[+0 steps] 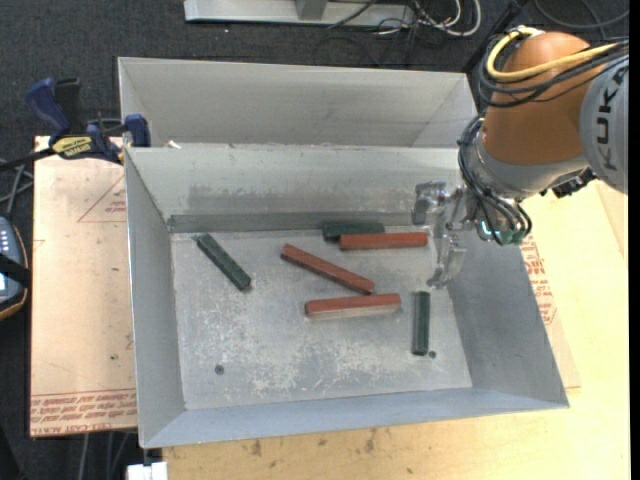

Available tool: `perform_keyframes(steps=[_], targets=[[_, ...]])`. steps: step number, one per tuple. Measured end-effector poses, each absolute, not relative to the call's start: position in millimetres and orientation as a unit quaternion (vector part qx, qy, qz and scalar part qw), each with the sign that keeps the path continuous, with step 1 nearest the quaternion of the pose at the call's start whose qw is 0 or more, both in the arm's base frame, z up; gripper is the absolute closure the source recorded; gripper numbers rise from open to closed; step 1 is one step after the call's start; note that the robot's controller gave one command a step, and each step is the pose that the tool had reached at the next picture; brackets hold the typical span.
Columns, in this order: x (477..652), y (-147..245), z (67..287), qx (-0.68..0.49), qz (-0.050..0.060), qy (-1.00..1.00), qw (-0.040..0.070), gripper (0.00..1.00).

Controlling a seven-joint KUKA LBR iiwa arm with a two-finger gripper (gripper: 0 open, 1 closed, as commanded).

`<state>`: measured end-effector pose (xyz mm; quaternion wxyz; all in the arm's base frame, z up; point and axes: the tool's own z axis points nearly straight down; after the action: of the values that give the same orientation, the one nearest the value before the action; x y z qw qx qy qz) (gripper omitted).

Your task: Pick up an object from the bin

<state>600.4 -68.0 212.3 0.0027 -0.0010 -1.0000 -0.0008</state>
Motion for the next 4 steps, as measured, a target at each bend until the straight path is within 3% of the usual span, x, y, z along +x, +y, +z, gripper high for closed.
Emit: perform_keyframes(steps=[1,2,3,4], targets=[[601.9,-68,217,0.000,0.000,-1.000,-0.001,0.00],[604.1,-46,181,0.034,0.001,-0.999,-0.004,0.00],[601.4,-31,120,0.079,0.000,-0.997,-0.003,0.00],[611.2,-13,70,0.217,-0.001,-0.976,-0.001,1.00]])
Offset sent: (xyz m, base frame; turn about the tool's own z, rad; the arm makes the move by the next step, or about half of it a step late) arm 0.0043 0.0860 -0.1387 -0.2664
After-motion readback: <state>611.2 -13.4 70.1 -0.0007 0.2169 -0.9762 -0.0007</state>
